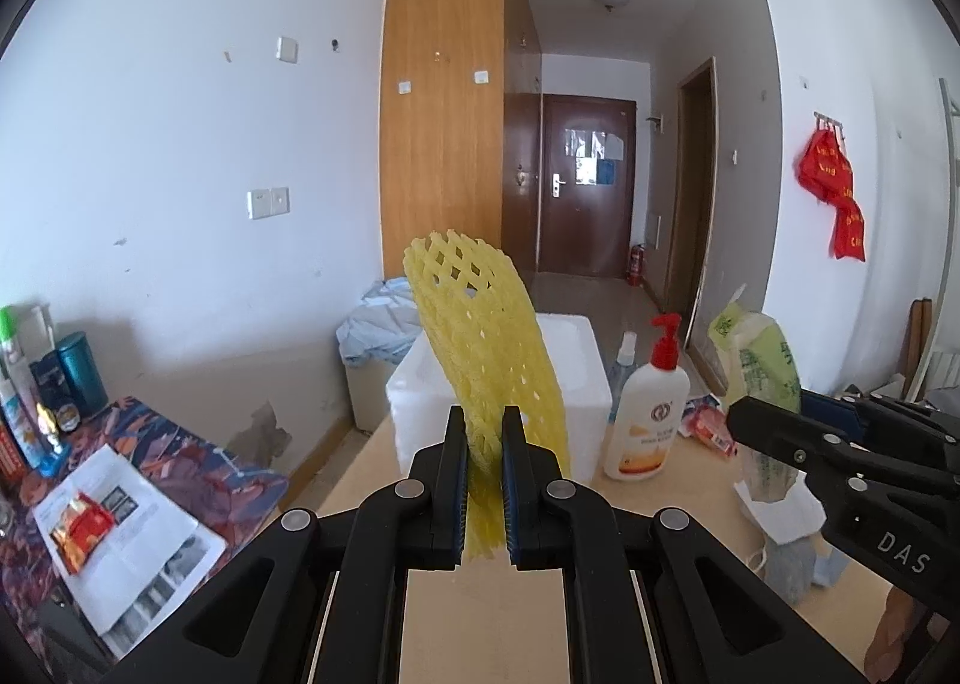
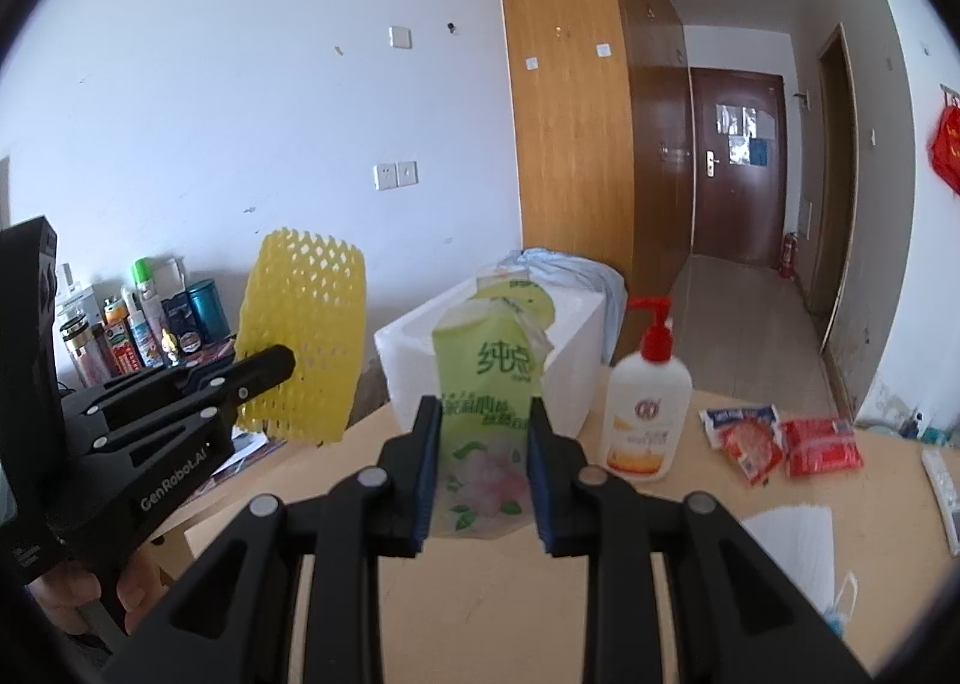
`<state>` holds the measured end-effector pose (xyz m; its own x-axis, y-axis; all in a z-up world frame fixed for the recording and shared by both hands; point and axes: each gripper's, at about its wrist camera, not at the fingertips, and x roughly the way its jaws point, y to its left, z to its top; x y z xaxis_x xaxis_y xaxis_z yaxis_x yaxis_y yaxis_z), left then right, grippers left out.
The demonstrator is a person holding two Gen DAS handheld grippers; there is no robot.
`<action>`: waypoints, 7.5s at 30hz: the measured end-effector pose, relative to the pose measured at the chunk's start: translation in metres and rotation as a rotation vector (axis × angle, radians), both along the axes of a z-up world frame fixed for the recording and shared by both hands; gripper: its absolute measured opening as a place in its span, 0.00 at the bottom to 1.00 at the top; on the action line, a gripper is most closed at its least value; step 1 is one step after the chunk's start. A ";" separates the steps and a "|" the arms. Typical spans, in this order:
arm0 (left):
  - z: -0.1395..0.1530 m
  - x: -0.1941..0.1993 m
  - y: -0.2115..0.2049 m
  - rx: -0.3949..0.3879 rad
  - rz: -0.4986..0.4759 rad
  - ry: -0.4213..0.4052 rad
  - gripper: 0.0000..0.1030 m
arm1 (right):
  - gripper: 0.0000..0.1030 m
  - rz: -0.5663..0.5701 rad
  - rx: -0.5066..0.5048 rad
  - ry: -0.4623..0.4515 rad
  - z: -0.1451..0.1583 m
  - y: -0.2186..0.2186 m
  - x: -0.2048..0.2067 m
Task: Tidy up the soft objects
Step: 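Carry the yellow net and green pouch over the white foam box with both tools, then open the left tool to drop the net while the right tool drops the pouch into the box, then move both open tools back from the box toward the table, then reach the right tool to the blue mask and close on it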
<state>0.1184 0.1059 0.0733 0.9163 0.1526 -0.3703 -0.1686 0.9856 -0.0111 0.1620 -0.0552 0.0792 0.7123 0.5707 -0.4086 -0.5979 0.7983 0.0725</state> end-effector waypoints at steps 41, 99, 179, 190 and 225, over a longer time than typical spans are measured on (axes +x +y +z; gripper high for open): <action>0.004 0.144 0.052 0.014 -0.065 0.045 0.10 | 0.30 0.067 0.016 0.034 0.000 0.079 0.136; -0.006 0.150 0.088 -0.012 0.040 0.014 0.80 | 0.69 0.076 0.045 0.056 -0.006 0.083 0.147; -0.015 -0.112 -0.043 -0.023 -0.162 -0.153 1.00 | 1.00 -0.123 0.089 -0.150 -0.007 -0.081 -0.123; -0.050 -0.131 -0.062 0.022 -0.195 -0.183 1.00 | 1.00 -0.177 0.079 -0.119 -0.047 -0.095 -0.131; -0.102 -0.073 -0.130 -0.053 -0.381 -0.041 1.00 | 1.00 -0.411 0.057 0.007 -0.094 -0.179 -0.097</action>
